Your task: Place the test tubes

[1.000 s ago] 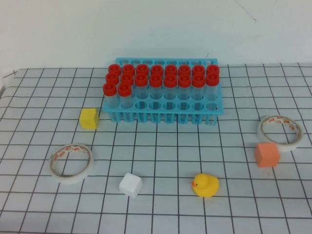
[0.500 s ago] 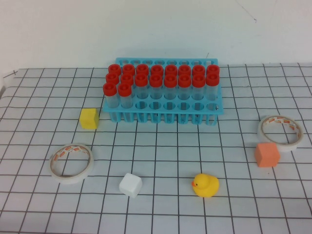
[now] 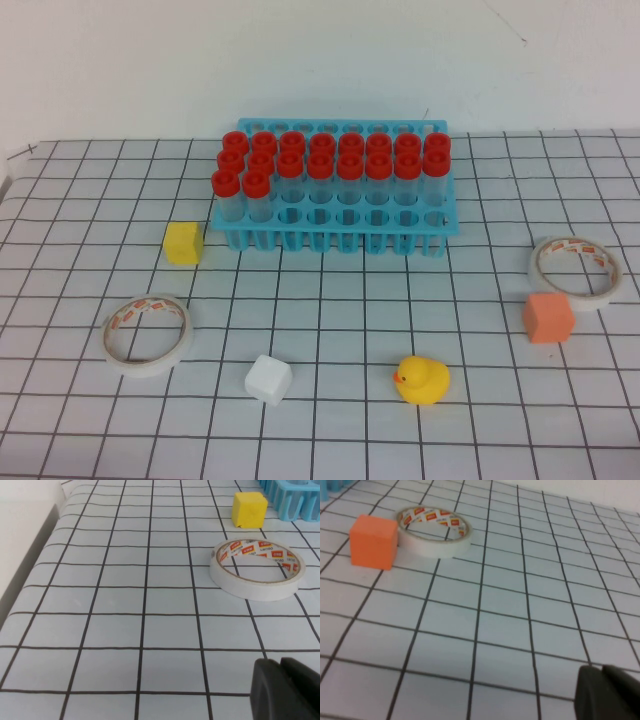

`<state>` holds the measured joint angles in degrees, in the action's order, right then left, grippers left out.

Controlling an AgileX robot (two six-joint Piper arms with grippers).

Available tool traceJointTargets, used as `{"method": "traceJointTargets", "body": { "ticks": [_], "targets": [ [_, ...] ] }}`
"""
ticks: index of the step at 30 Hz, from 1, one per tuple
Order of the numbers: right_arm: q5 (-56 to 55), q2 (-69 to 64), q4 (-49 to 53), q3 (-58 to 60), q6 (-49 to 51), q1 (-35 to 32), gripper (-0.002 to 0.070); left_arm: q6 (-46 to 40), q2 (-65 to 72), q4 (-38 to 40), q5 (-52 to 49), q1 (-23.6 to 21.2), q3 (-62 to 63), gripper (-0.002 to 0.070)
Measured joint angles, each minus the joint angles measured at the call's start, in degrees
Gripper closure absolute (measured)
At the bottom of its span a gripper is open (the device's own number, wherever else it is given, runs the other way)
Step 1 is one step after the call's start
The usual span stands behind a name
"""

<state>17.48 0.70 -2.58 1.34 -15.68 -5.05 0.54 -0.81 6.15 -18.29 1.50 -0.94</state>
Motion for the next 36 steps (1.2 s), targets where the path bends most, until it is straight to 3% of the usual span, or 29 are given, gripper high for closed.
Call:
{"method": "traceJointTargets", "body": {
  "ticks": [6,17,36],
  "targets": [
    [-0.1,0.0,-0.3,0.1,0.9,-0.2,0.0678,0.0,0.0,-0.1,0.0,0.0,0.0,0.0676],
    [2.0,0.0,2.3,-0.2,14.4,-0.2,0.0678,0.0,0.0,-0.1,0.0,0.0,0.0,0.0676],
    [2.2,0.0,5.3,-0.2,15.7,-0.2,0.0678,0.0,0.0,-0.1,0.0,0.0,0.0,0.0676]
  ]
}}
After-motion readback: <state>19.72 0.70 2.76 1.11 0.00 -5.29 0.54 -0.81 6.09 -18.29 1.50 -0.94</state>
